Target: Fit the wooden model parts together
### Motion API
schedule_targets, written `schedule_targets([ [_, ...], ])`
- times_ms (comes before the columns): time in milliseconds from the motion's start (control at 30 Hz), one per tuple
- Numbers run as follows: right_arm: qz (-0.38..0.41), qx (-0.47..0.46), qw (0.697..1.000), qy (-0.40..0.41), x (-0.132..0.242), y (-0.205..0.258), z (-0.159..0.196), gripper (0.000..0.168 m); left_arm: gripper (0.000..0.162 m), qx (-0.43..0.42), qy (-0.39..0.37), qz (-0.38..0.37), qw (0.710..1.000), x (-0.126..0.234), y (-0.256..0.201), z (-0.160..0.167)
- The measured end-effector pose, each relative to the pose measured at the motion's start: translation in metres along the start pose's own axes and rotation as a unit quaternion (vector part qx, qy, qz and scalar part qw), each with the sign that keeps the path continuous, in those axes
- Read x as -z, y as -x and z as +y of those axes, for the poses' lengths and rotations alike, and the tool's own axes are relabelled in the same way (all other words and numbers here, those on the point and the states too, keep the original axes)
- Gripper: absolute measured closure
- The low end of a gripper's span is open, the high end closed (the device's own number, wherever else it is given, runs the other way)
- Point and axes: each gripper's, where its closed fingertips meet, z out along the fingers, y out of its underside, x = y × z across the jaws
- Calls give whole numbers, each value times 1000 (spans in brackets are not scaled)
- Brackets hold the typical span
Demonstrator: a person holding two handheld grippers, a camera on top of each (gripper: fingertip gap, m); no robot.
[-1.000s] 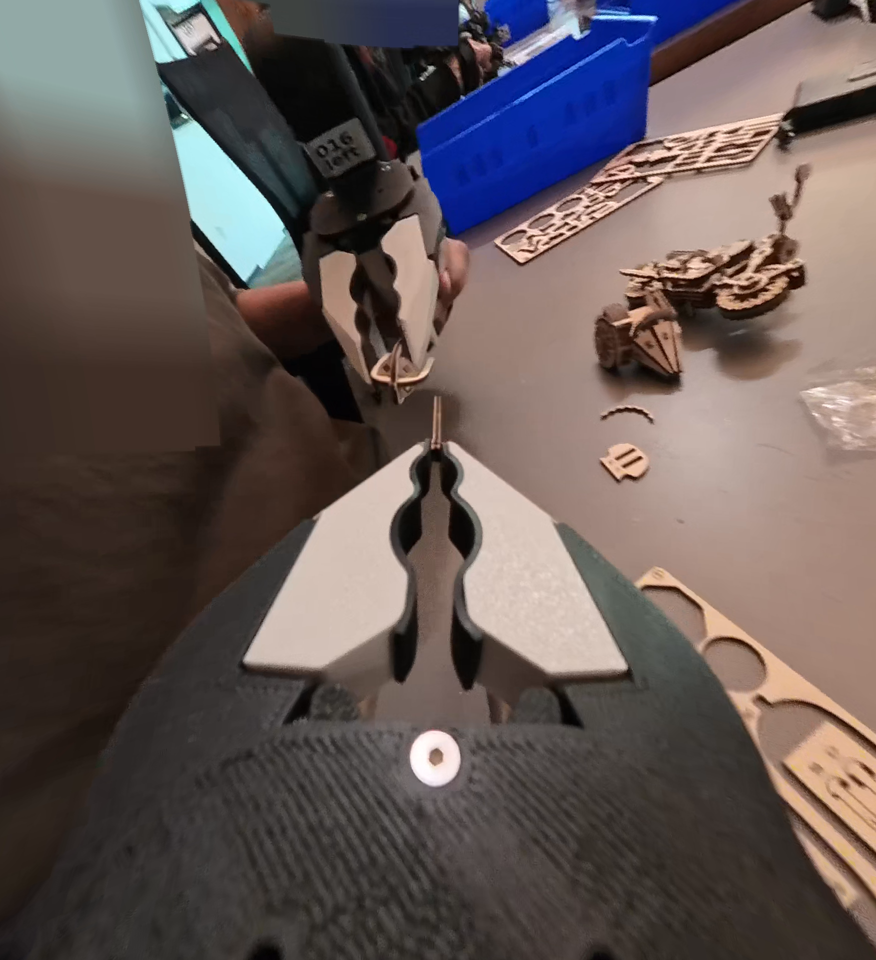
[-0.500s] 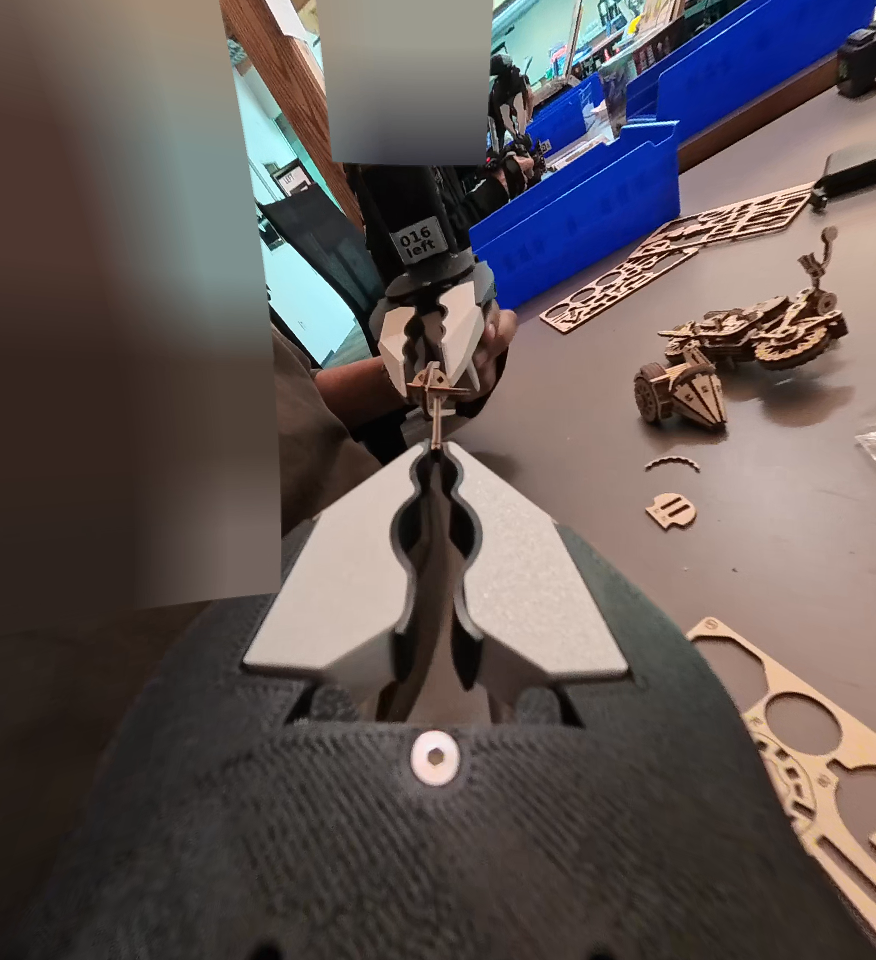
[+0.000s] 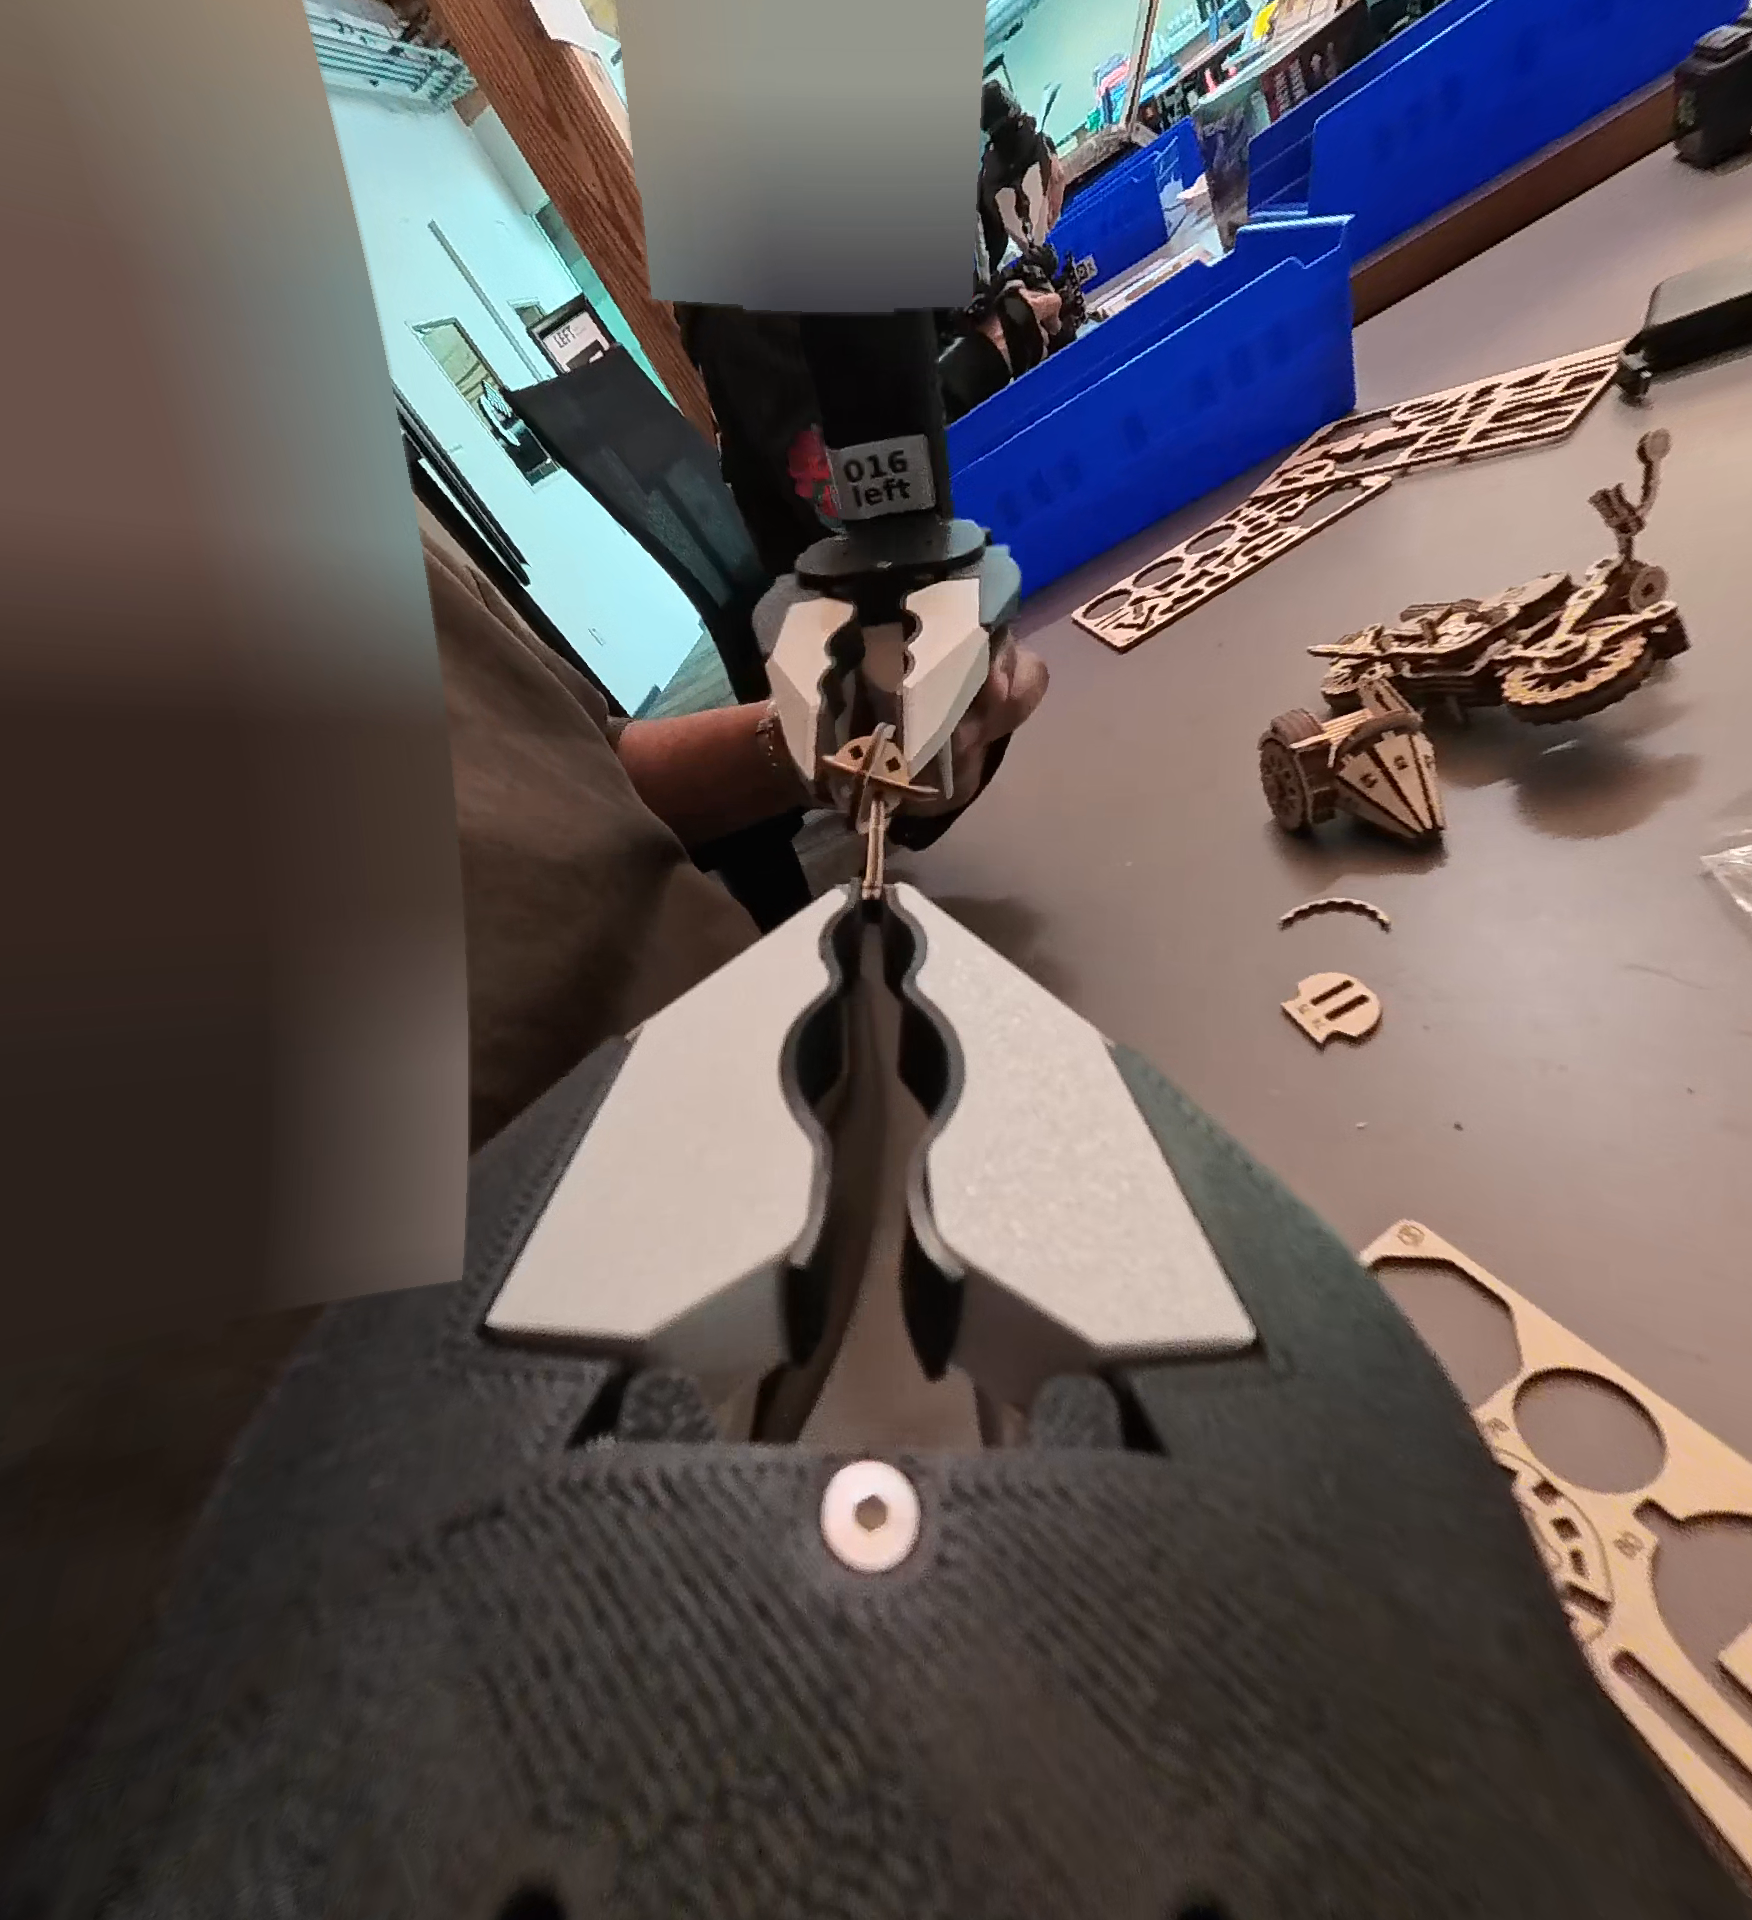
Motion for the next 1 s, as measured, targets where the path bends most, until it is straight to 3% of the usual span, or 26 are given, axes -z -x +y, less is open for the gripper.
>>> schedule_targets([
  [367,9,-26,1000,11,5,-10,5,167,141,170,-38,54,983,-5,11,1],
  [1000,-21,-78,997,10,2,-6,4,168,142,258,-110,170,945,2,3,-10],
])
